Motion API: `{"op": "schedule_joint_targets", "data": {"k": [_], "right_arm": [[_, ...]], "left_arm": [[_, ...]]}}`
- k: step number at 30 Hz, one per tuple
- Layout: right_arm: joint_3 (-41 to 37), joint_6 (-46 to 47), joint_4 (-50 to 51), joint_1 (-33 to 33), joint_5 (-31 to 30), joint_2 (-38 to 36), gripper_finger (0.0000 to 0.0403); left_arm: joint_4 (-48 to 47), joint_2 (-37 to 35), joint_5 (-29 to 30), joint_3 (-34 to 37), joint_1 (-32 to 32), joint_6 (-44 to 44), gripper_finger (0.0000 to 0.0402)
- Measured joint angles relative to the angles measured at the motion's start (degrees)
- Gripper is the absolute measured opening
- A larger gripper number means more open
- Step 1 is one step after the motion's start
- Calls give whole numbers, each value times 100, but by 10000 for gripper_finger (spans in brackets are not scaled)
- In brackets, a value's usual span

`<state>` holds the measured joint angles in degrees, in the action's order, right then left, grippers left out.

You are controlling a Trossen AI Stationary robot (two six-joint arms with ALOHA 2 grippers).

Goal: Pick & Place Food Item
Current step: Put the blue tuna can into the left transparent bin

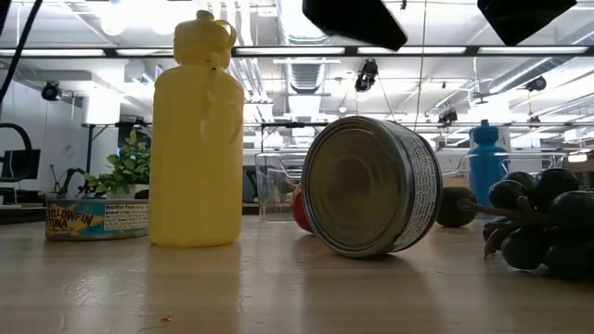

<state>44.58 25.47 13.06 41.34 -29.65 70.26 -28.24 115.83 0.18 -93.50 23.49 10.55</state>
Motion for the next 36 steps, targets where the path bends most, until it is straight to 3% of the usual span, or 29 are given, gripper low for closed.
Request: {"op": "schedule_joint_targets", "data": {"k": [6,17,36], "right_arm": [[2,0,-1,2,0,0,100],[2,-1,-2,2,0,0,97],[2,0,-4,0,0,0,76]], "left_arm": [[-361,203,66,-391,-4,86,396],[-384,481,303,-368,-70,625,393],[-375,728,258,-355,-186,-56,398]]}}
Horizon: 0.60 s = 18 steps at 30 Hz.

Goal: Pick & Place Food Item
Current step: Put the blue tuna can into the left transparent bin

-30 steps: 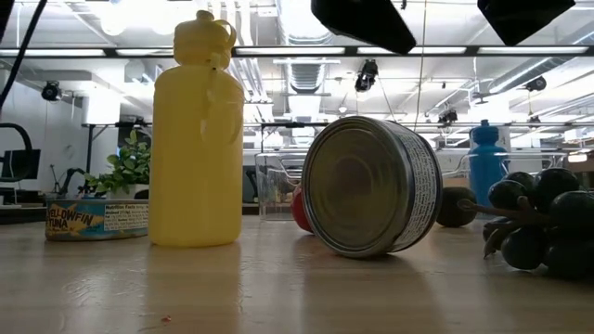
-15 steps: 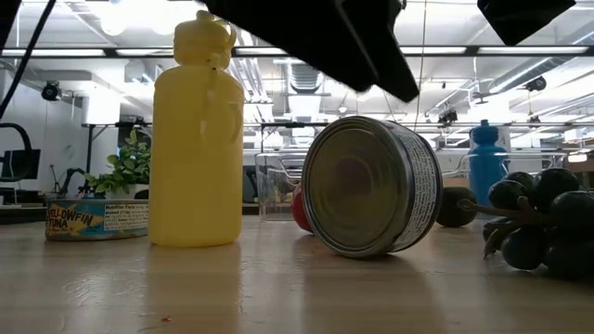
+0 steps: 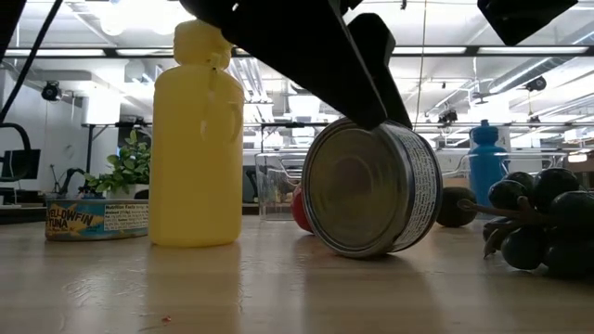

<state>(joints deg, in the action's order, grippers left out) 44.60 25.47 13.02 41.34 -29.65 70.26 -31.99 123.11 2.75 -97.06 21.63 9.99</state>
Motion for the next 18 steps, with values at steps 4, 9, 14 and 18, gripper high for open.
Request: {"op": "schedule_joint_targets", "data": {"k": [4,9,14,18], "right_arm": [[0,0,-1,1,0,0,82],[0,0,0,2,0,0,90],[0,0,-1,0,0,0,96],[0,0,0,1,0,1,100]], "left_arm": [[2,0,3,0,-10,-138,395],[57,67,21,0,-22,-303,399],[49,156,141,0,-31,-394,396],[48,188,202,0,-31,-453,388]]}}
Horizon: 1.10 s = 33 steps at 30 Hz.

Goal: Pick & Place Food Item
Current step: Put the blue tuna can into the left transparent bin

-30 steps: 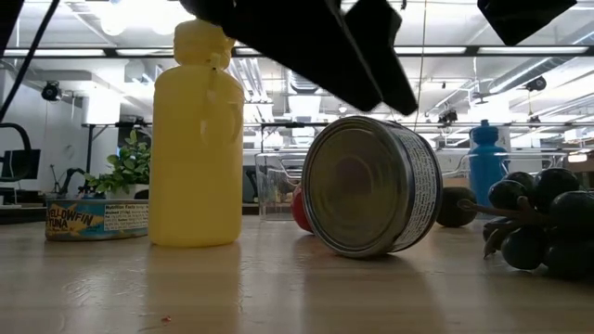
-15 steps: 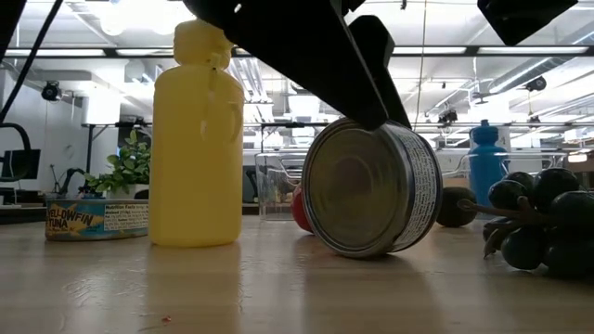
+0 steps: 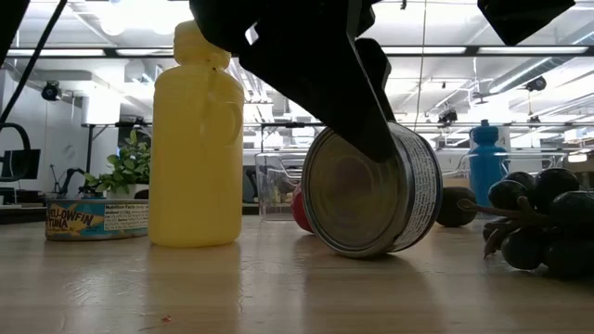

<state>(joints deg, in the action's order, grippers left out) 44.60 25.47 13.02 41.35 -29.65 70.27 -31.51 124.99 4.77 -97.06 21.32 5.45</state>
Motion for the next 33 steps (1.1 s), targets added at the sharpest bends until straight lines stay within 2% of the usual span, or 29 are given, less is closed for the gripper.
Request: {"op": "schedule_joint_targets", "data": {"k": [5,9,24,33], "right_arm": [[0,0,0,-1,0,-1,102],[0,-2,0,1,0,1,97],[-2,0,-2,-1,0,1,68],[-2,0,-1,0,0,0,80]], "left_arm": [[-3,9,62,0,0,7,368],[-13,9,127,0,0,55,333],[-120,9,238,0,0,505,142],[-84,9,320,0,1,504,141]]}}
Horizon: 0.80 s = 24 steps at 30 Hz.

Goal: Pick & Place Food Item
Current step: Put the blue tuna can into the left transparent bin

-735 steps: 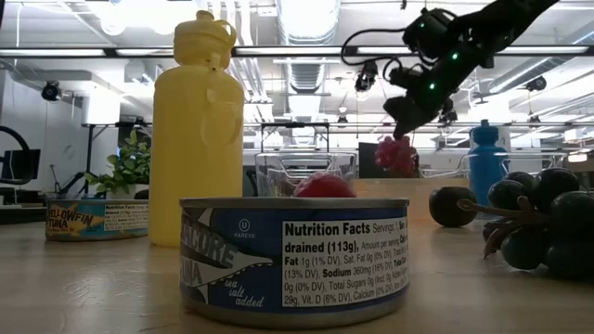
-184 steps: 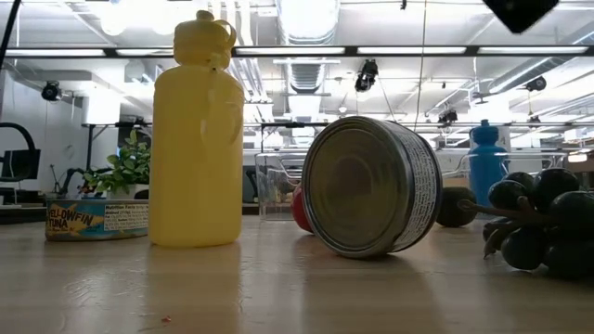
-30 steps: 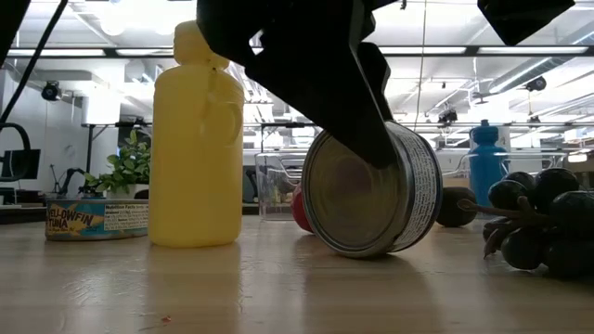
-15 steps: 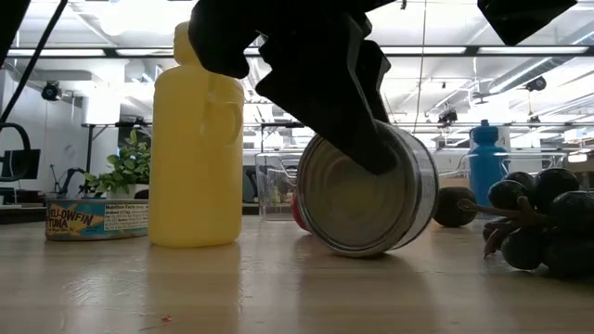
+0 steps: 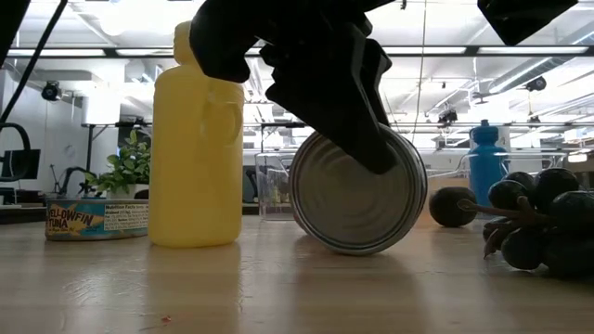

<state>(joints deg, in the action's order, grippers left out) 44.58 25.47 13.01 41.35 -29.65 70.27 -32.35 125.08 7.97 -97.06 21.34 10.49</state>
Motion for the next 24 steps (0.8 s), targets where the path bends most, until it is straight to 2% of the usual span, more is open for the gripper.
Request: {"op": "schedule_joint_targets", "data": {"k": [14,20,24], "right_arm": [[-2,0,-3,0,0,1,98],[-2,0,-3,-1,0,1,90],[-2,0,-1,1,0,1,81]], "left_arm": [[89,-192,33,-48,12,-1,141],[37,-677,368,-52,21,1,141],[-189,-1072,853,-51,20,-1,141]]}}
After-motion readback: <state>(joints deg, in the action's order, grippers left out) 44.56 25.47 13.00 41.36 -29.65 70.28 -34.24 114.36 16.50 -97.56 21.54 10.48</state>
